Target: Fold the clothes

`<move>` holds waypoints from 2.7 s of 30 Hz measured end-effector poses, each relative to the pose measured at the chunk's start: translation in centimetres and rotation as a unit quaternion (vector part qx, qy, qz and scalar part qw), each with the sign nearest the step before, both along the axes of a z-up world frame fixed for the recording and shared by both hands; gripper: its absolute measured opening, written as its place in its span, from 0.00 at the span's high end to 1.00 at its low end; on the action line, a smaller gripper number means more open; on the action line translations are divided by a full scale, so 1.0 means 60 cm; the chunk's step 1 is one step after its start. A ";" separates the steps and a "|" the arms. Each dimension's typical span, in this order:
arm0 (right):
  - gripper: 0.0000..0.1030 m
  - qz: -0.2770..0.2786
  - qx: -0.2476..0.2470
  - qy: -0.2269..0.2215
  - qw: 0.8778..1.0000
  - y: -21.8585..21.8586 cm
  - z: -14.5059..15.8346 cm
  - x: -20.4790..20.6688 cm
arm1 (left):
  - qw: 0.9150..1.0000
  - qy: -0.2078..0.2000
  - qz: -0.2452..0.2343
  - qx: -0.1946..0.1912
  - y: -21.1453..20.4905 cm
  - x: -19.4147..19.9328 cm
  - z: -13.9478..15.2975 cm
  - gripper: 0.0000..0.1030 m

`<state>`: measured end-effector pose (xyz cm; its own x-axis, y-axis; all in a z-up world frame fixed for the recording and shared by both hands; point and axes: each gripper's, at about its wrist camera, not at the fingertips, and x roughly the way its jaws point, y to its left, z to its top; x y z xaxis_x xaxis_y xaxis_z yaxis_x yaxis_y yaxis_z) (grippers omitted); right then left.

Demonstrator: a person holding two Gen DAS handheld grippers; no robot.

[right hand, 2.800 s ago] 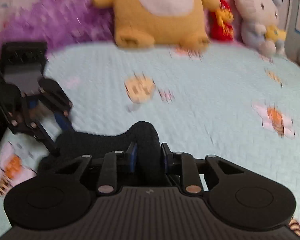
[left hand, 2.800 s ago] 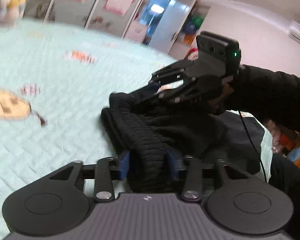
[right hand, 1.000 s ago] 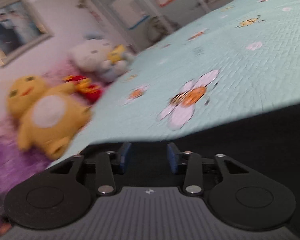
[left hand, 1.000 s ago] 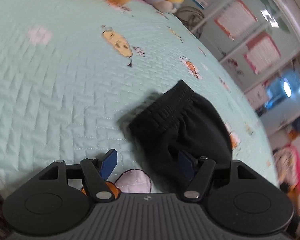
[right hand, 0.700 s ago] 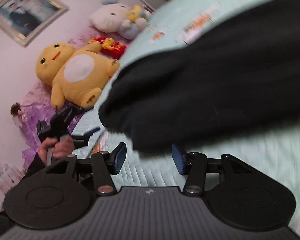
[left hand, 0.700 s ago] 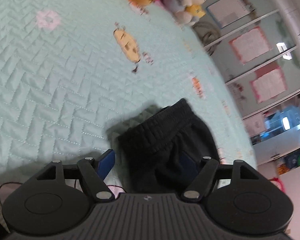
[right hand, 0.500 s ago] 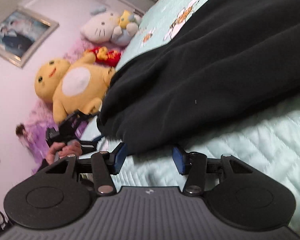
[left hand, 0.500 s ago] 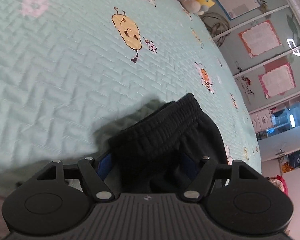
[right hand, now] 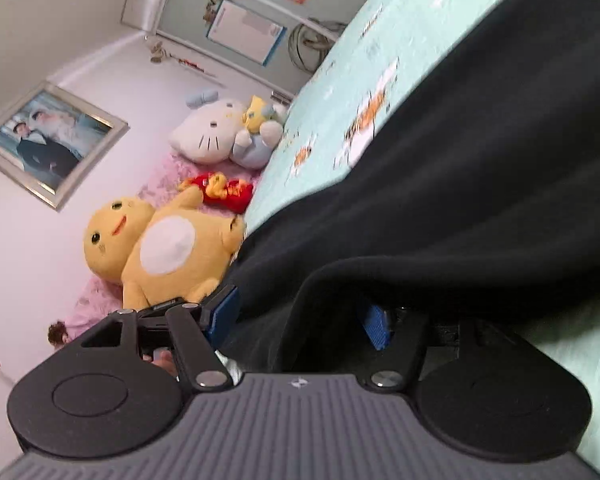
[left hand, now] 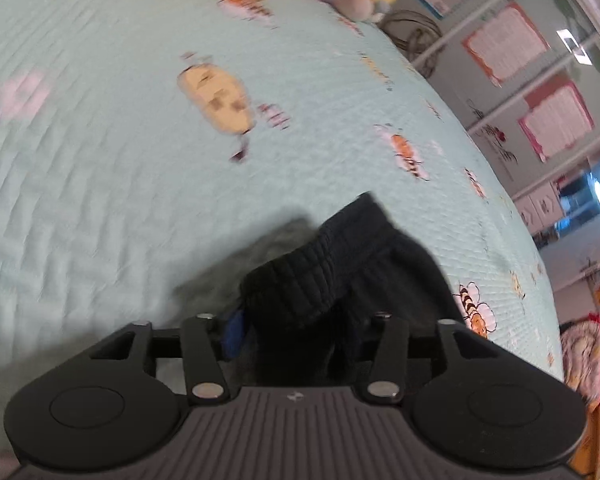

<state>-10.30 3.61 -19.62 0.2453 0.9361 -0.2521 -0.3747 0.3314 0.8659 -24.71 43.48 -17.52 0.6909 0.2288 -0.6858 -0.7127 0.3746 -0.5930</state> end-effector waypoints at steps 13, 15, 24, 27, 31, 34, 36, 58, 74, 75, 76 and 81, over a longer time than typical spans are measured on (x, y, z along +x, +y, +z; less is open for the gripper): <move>0.36 0.044 -0.123 -0.261 0.957 0.068 0.091 -0.081 | 0.992 -0.028 -0.066 0.100 -0.219 -0.105 0.020 0.48; 0.36 0.038 -0.109 -0.230 0.966 0.063 0.083 -0.064 | 0.986 -0.039 -0.110 0.120 -0.261 -0.097 0.023 0.48; 0.27 0.012 -0.009 -0.102 0.995 0.051 0.073 0.008 | 0.968 -0.025 -0.191 0.163 -0.337 -0.072 0.019 0.47; 0.26 0.019 -0.002 -0.048 0.999 0.057 0.041 0.017 | 0.965 -0.014 -0.191 0.178 -0.333 -0.072 0.023 0.47; 0.26 0.076 -0.079 -0.160 0.981 0.094 0.024 -0.050 | 0.963 0.001 -0.190 0.192 -0.315 -0.067 0.030 0.47; 0.26 0.099 -0.125 -0.266 0.951 0.130 0.028 -0.097 | 0.957 0.008 -0.204 0.205 -0.299 -0.054 0.039 0.46; 0.26 0.111 -0.143 -0.313 0.932 0.155 0.031 -0.110 | 0.952 0.013 -0.217 0.215 -0.282 -0.036 0.045 0.45; 0.90 0.169 -0.221 -0.403 0.872 0.228 0.028 -0.126 | 0.937 -0.100 -0.246 0.227 -0.348 -0.036 0.232 0.40; 0.65 0.186 -0.187 -0.341 0.902 0.167 0.016 -0.171 | 0.965 -0.099 -0.189 0.153 -0.358 -0.067 0.180 0.28; 0.63 0.190 -0.185 -0.336 0.904 0.157 0.019 -0.174 | 0.965 -0.099 -0.192 0.148 -0.359 -0.063 0.176 0.28; 0.60 0.195 -0.182 -0.330 0.906 0.145 0.022 -0.176 | 0.965 -0.098 -0.197 0.144 -0.361 -0.059 0.173 0.28; 0.59 0.180 -0.158 -0.272 0.932 0.040 0.069 -0.151 | 0.953 -0.078 -0.241 0.164 -0.383 -0.008 0.144 0.28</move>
<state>-19.37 6.03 -15.50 0.1021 0.8827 -0.4588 -0.8653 0.3063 0.3968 -25.20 20.52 -8.88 0.8581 0.0443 -0.5115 -0.3238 0.8199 -0.4722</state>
